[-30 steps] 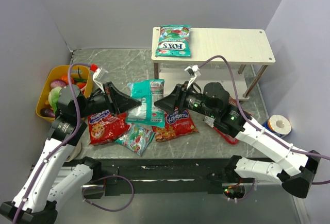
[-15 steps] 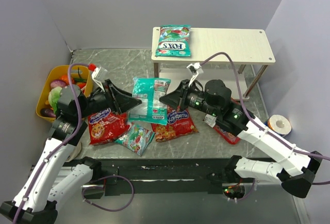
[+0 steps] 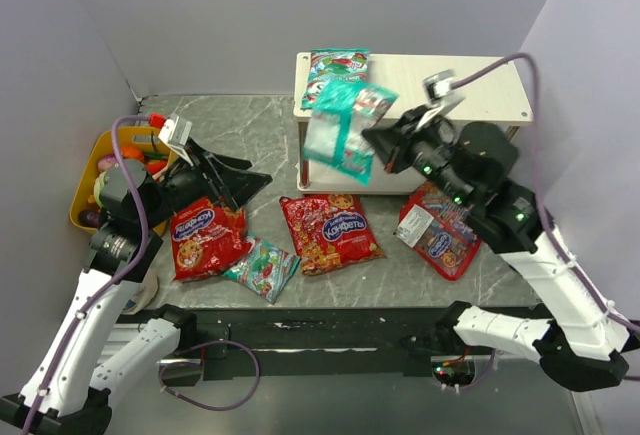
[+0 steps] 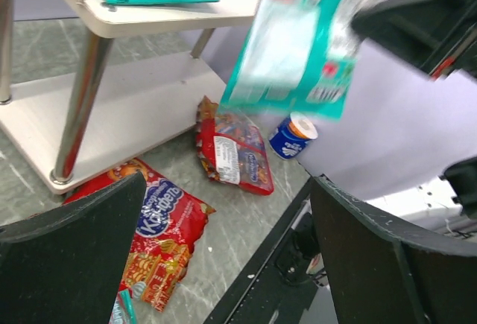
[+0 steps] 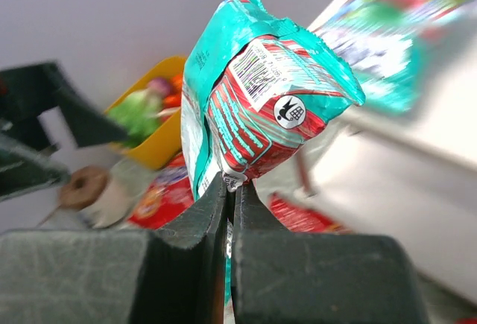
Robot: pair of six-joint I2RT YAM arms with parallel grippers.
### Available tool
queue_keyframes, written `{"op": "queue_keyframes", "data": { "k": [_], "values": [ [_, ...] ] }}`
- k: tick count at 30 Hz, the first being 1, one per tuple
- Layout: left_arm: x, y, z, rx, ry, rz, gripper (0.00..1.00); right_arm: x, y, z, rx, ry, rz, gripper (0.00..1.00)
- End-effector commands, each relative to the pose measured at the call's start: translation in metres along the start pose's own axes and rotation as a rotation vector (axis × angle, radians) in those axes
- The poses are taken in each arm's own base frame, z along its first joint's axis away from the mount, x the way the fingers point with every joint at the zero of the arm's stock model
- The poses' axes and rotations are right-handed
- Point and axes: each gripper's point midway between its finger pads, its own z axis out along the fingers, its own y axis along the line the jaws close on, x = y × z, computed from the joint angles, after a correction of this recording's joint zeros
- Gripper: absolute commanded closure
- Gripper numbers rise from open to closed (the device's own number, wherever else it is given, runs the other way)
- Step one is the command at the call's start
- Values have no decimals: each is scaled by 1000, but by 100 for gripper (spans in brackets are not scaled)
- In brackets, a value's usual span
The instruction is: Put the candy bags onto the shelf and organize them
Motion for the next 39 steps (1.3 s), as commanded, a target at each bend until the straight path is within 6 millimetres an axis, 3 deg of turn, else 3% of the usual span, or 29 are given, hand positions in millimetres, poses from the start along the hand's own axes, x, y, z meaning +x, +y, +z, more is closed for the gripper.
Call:
{"op": "queue_keyframes", "data": {
  "k": [1, 3, 4, 5, 7, 10, 11, 14, 18, 20, 22, 23, 25, 26, 28, 31, 39],
  "values": [
    [-10, 3, 0, -35, -33, 30, 1, -72, -33, -26, 100, -162, -144, 100],
    [-8, 7, 2, -41, -23, 23, 1, -78, -45, -24, 118, -145, -173, 100],
    [-6, 8, 3, -45, -17, 18, 1, -90, -40, -29, 83, -161, -204, 100],
    [-6, 9, 4, -48, -13, 17, 1, -94, -54, -26, 114, -151, -216, 100],
    [-4, 12, 6, -57, -5, 12, 0, -106, -52, -31, 85, -152, -246, 100],
    [0, 17, 8, -66, 10, 0, 1, -107, -59, -24, 49, -105, -265, 100],
    [1, 18, 9, -66, 11, -1, 1, -100, -62, -14, 21, -65, -252, 100],
    [4, 21, 10, -73, 18, -8, 1, -96, -75, -7, 19, -17, -233, 100],
    [7, 23, 10, -78, 20, -16, 1, -89, -91, -4, -7, 33, -202, 100],
    [9, 25, 10, -81, 25, -20, 1, -86, -109, -3, 8, 68, -161, 100],
    [10, 26, 11, -82, 29, -23, 0, -86, -110, -4, -41, 86, -144, 100],
    [10, 27, 12, -84, 29, -23, 1, -83, -123, 2, -35, 106, -120, 100],
    [12, 29, 14, -87, 34, -28, 1, -84, -128, 2, -54, 125, -99, 100],
    [12, 30, 15, -87, 37, -28, 1, -79, -146, 9, -33, 150, -70, 100],
    [13, 31, 16, -88, 42, -30, 0, -80, -153, 12, -35, 168, -43, 100],
    [14, 34, 18, -95, 50, -30, 1, -67, -181, 30, -33, 220, 21, 100],
    [18, 41, 22, -113, 61, -45, 1, -45, -207, 50, -121, 281, 128, 100]
  ]
}}
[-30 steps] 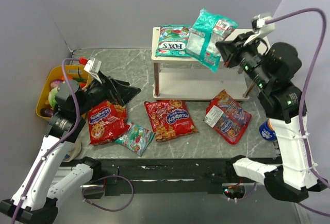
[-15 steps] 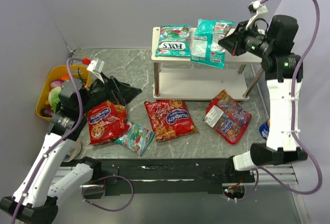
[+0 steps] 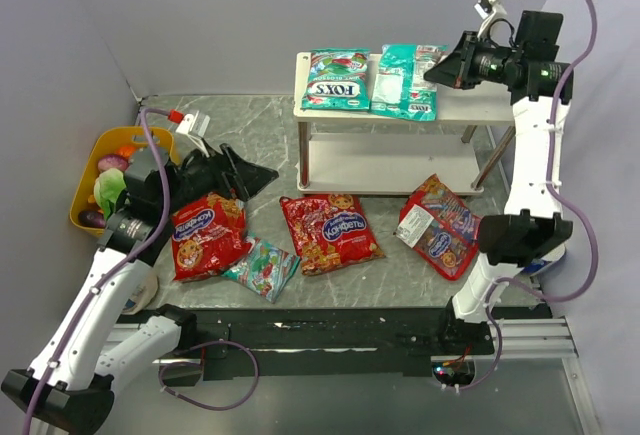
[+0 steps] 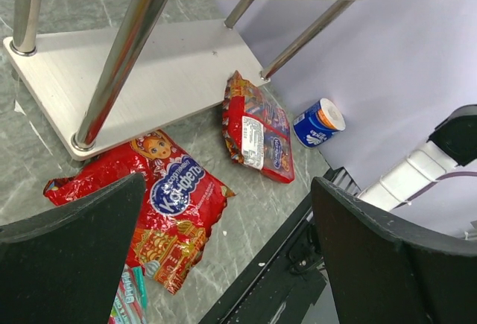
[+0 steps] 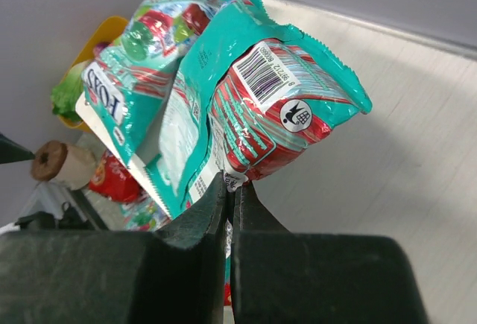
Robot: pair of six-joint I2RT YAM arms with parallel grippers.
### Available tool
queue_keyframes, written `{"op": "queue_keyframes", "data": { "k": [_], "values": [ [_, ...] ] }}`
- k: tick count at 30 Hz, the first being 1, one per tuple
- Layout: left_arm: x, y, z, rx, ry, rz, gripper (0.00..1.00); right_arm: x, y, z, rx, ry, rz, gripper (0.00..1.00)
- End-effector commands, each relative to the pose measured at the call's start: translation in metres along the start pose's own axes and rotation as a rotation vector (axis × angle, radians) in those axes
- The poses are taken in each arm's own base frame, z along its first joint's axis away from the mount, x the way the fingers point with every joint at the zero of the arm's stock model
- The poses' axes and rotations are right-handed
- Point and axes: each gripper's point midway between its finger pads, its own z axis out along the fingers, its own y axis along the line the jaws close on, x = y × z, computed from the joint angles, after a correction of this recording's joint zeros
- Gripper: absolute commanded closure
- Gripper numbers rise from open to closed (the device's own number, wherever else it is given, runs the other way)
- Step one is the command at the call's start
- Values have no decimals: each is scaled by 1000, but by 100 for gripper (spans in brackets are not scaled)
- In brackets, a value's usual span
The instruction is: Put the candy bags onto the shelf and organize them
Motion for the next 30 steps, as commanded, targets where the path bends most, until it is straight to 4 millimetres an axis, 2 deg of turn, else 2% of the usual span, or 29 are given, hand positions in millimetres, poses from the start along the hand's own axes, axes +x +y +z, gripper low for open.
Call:
{"op": "queue_keyframes", "data": {
  "k": [1, 4, 7, 10, 11, 13, 14, 17, 18, 19, 21, 24, 25, 26, 29, 30],
  "values": [
    [-5, 1, 3, -1, -23, 16, 1, -5, 11, -1, -113, -2, -1, 100],
    [-4, 4, 5, -8, -19, 12, 1, 0, -6, 8, -83, 23, 34, 100],
    [-2, 6, 5, -15, -17, 11, 1, 5, -10, 12, -103, 41, 55, 100],
    [0, 10, 7, -23, -10, 7, 1, 6, -17, 15, -83, 37, 59, 81],
    [0, 10, 7, -24, -9, 6, 1, 5, -18, 16, -78, 31, 58, 59],
    [0, 11, 8, -29, -7, 5, 1, 2, -19, 16, -70, 18, 53, 53],
    [-1, 11, 8, -29, -9, 4, 1, 1, -22, 17, -53, 13, 54, 45],
    [-1, 12, 9, -33, -11, 0, 1, -6, -31, 15, 18, -15, 55, 31],
    [-1, 12, 10, -34, -13, -1, 1, -2, -36, 17, 36, -12, 82, 30],
    [-1, 13, 10, -35, -12, -3, 1, -10, -35, 14, 51, -44, 64, 30],
    [-1, 13, 9, -37, -17, -3, 1, -8, -38, 14, 82, -60, 89, 30],
    [1, 16, 9, -47, -15, -7, 1, -11, -45, 16, 113, -88, 114, 37],
    [1, 16, 9, -50, -17, -7, 1, -12, -49, 17, 133, -97, 125, 41],
    [0, 16, 9, -52, -20, -5, 1, -13, -52, 18, 142, -104, 134, 52],
    [1, 19, 8, -67, -21, -8, 0, -13, -56, 24, 146, -118, 161, 70],
    [1, 20, 8, -71, -21, -8, 1, -16, -55, 26, 140, -133, 158, 72]
  ]
}}
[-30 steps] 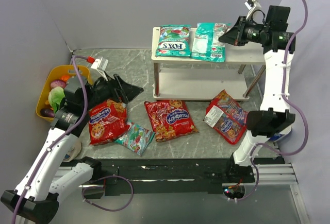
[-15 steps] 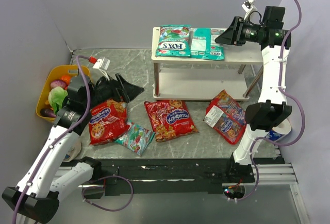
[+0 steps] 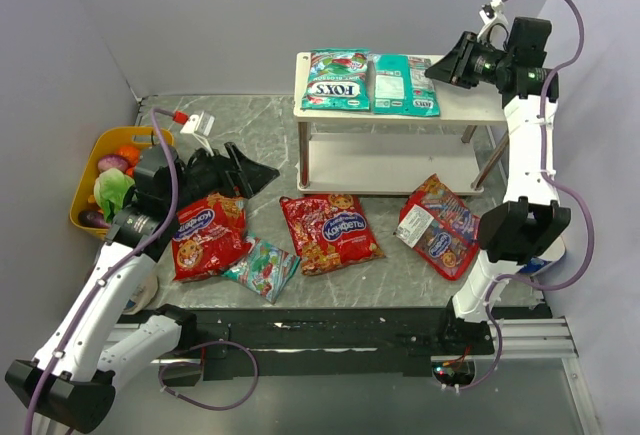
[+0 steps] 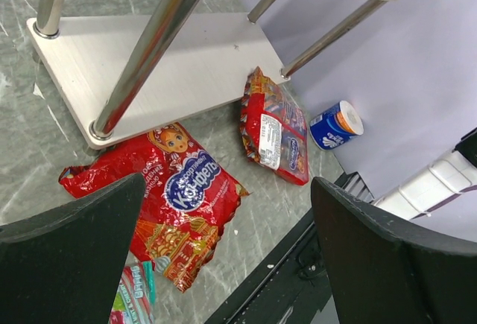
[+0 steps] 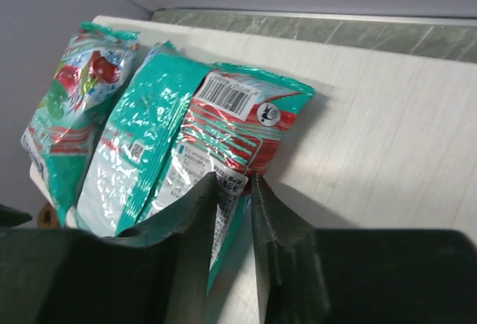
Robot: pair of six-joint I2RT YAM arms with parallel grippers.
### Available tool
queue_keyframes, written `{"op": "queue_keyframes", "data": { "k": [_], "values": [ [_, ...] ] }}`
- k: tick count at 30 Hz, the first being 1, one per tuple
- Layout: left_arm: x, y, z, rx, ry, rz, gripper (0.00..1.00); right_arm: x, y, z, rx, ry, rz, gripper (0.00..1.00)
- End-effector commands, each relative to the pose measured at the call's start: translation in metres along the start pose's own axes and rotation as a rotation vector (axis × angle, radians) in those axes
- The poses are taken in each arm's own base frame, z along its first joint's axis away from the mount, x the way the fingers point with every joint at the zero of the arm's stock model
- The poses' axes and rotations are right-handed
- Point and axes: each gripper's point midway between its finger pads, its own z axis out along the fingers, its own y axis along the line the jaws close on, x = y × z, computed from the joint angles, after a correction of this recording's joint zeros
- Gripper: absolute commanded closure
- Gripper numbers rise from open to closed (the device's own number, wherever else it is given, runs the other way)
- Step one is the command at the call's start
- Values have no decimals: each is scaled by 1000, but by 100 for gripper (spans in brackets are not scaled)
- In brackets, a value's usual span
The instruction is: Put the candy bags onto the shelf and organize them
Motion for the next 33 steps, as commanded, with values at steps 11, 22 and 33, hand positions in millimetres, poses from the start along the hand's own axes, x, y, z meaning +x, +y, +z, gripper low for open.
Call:
{"op": "queue_keyframes", "data": {
  "k": [11, 22, 33],
  "values": [
    [-6, 6, -4, -44, -50, 6, 1, -33, 24, -4, 6, -143, -29, 73],
    [-7, 10, -4, -64, -61, 0, 1, -4, 42, -10, 136, -152, 41, 56],
    [-6, 13, -8, -89, -65, -4, 1, -4, 27, -25, 308, -192, 98, 52]
  ]
}}
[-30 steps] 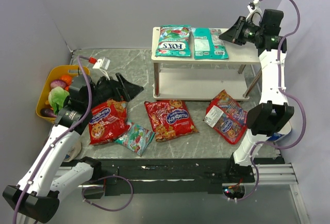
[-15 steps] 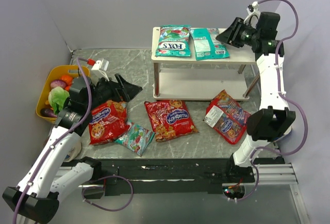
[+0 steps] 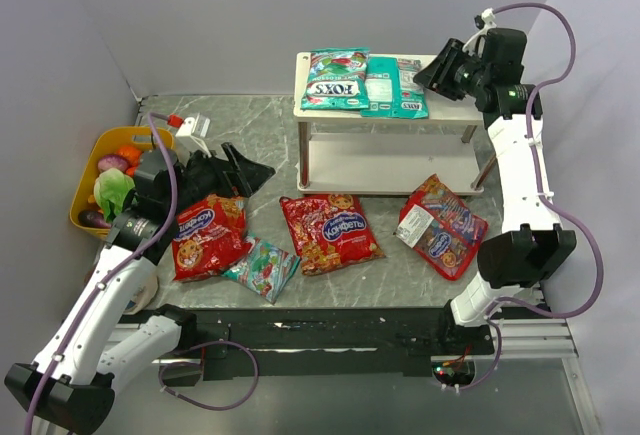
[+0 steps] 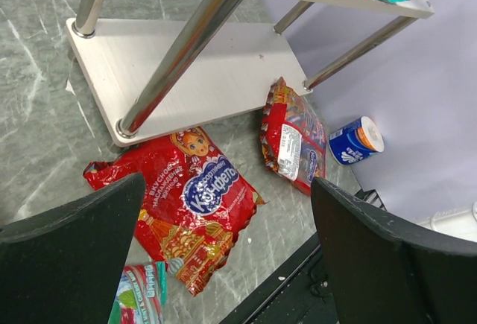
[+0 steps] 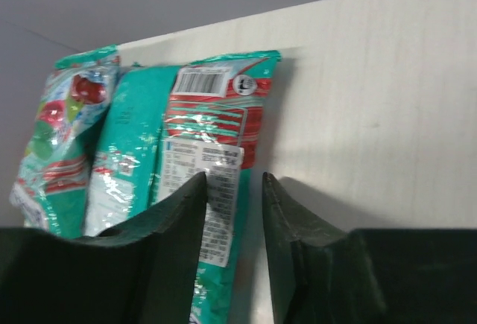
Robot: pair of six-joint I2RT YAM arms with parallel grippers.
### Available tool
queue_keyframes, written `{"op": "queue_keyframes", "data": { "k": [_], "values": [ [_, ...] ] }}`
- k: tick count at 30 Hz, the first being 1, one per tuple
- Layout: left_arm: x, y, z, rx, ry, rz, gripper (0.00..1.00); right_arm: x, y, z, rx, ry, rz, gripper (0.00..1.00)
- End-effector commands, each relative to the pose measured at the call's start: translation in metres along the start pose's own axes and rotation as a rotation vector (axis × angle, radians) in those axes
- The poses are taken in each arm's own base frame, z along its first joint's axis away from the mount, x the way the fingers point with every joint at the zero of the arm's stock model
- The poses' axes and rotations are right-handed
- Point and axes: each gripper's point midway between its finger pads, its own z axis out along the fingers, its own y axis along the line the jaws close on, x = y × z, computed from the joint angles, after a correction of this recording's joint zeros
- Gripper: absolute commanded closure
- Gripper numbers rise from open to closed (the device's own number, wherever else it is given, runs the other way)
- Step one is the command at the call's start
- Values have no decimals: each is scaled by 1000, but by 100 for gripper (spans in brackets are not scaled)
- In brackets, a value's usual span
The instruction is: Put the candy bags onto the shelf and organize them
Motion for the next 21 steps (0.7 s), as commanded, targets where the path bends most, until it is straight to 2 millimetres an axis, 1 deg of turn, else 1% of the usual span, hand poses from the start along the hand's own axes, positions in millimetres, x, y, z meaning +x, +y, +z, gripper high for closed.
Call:
{"op": "queue_keyframes", "data": {
  "k": [1, 2, 4, 6, 7, 8, 9, 10, 11, 12, 13, 14, 15, 16, 17, 18, 19, 20, 21],
  "values": [
    [-3, -1, -6, -12, -24, 1, 1, -24, 2, -27, 74, -94, -20, 45],
    [-3, 0, -6, -16, -25, 2, 1, -30, 5, -30, 73, -110, -33, 42],
    [-3, 1, -6, -21, -26, 2, 1, -32, 6, -34, 79, -109, -36, 37],
    [-4, 2, -7, -31, -33, 0, 1, -38, 12, -41, 71, -130, -50, 35],
    [-4, 3, -7, -37, -33, -1, 3, -40, 15, -44, 64, -140, -55, 32],
    [-5, 5, -7, -49, -36, -2, 4, -41, 19, -52, 55, -153, -62, 30],
    [-5, 6, -7, -55, -39, -1, 4, -41, 22, -56, 44, -159, -68, 27],
    [-6, 7, -8, -62, -42, -1, 4, -39, 23, -57, 35, -160, -79, 24],
    [-5, 9, -7, -70, -38, -3, 4, -40, 31, -69, 16, -180, -91, 22],
    [-6, 11, -7, -81, -44, -3, 4, -31, 46, -70, -29, -161, -111, 17],
    [-5, 12, -7, -86, -42, -4, 4, -25, 49, -71, -39, -152, -132, 14],
    [-4, 14, -6, -94, -40, -6, 4, -24, 60, -84, -63, -174, -161, 11],
    [-3, 17, -6, -104, -38, -10, 4, -17, 73, -87, -94, -171, -188, 5],
    [-3, 18, -6, -111, -39, -13, 4, -5, 74, -86, -100, -154, -218, 2],
    [-1, 20, -5, -119, -36, -18, 4, -3, 88, -101, -138, -185, -248, 0],
    [-1, 21, -5, -123, -37, -22, 4, 3, 96, -106, -164, -187, -265, 0],
    [0, 25, -4, -139, -38, -27, 4, 26, 107, -103, -213, -142, -289, 0],
    [0, 28, -4, -151, -40, -33, 4, 32, 121, -118, -256, -160, -310, 0],
    [1, 31, -4, -167, -40, -40, 4, 39, 130, -123, -295, -165, -334, 0]
  ]
}}
